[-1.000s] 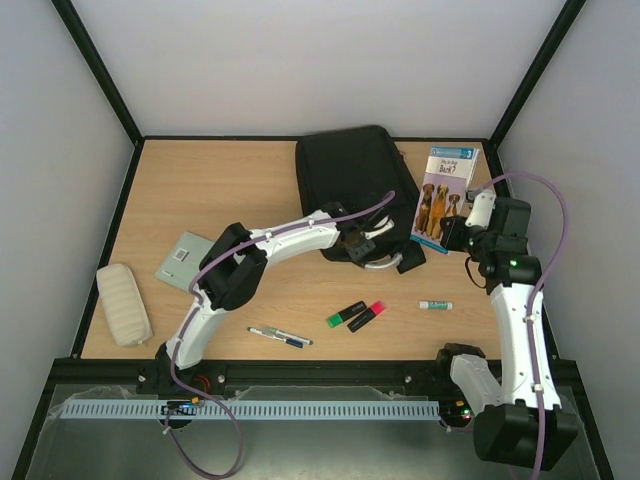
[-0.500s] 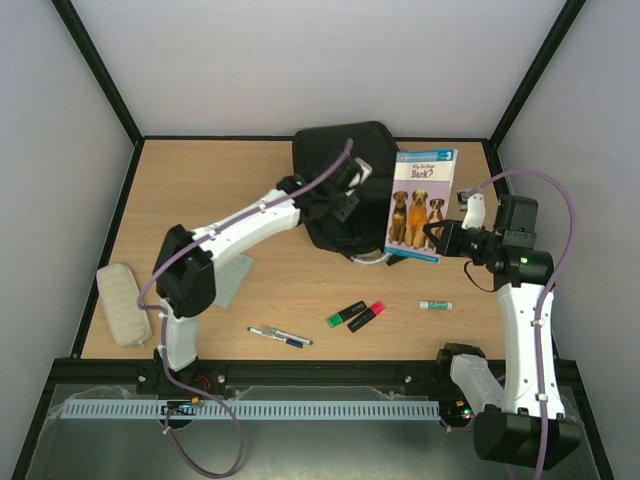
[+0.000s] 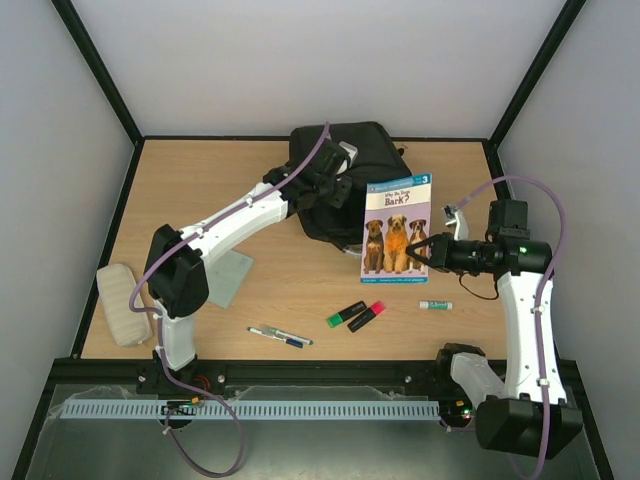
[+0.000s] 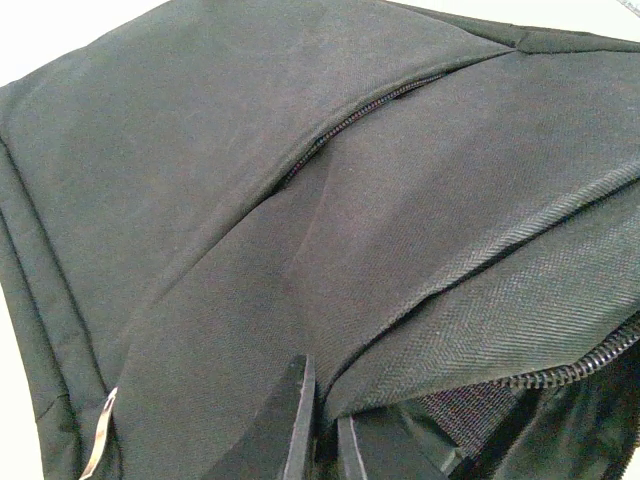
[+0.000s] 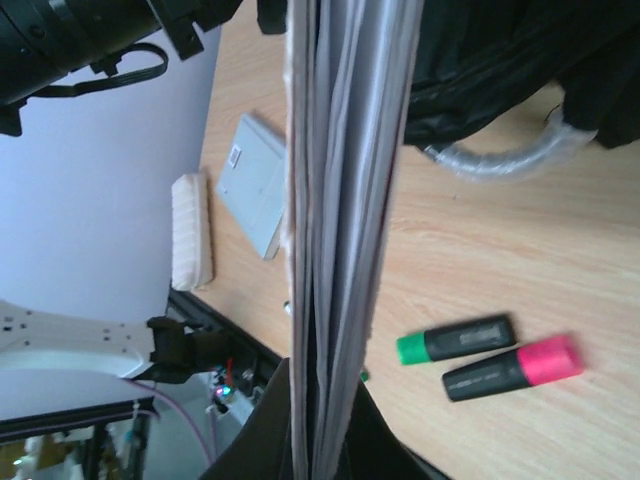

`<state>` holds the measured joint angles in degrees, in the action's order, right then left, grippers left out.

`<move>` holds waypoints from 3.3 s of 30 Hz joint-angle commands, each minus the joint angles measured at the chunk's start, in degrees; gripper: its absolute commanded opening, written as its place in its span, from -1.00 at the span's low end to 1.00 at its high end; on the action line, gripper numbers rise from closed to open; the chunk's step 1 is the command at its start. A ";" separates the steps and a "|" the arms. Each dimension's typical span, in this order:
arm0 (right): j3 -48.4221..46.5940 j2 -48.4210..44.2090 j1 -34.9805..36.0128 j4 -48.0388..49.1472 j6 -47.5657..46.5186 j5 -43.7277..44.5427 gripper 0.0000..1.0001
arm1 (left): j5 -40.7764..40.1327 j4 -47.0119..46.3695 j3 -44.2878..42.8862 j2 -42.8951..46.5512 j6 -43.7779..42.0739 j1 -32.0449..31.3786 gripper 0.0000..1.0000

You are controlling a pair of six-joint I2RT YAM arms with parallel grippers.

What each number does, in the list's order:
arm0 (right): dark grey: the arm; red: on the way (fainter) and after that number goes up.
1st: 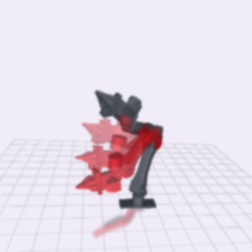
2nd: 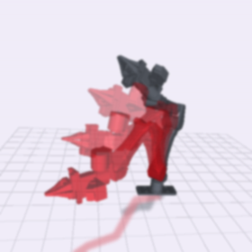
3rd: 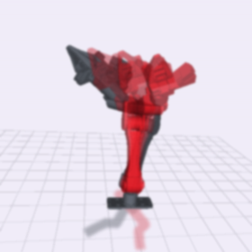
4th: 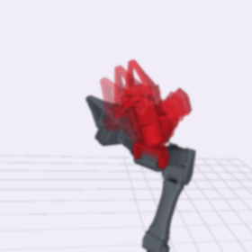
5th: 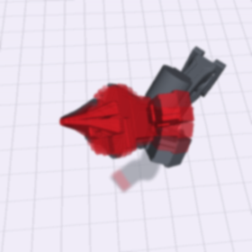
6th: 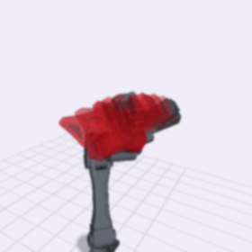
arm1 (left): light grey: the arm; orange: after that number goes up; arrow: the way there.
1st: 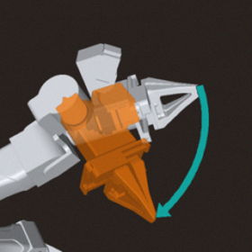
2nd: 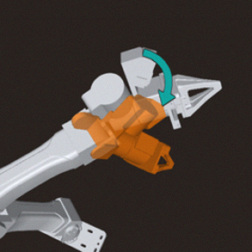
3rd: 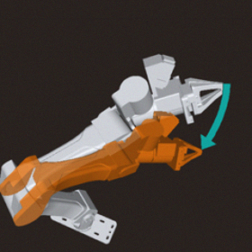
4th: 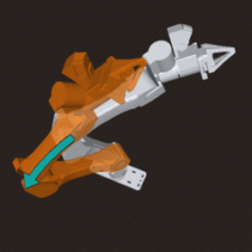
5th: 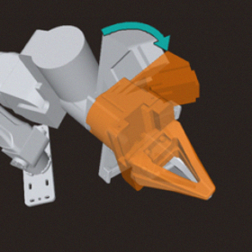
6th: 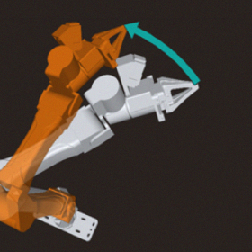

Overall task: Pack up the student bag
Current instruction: Place the book in the student bag.

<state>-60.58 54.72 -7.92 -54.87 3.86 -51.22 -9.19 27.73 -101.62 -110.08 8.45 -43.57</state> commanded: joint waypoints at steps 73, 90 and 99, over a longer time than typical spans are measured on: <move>7.89 10.31 39.91 24.04 -41.76 54.92 -0.09 | 12.10 -6.72 12.94 16.16 1.51 1.56 -0.95; 9.92 18.31 42.46 34.74 -49.41 62.82 -0.03 | 14.55 -5.31 12.76 16.52 0.43 1.56 -0.95; 10.35 22.92 42.46 45.10 -52.41 68.59 -0.17 | 15.86 -5.41 12.83 16.39 0.43 1.56 -0.95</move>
<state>-50.81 76.20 34.17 -16.21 -46.28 13.69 4.36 25.21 -87.24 -96.47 9.15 -42.09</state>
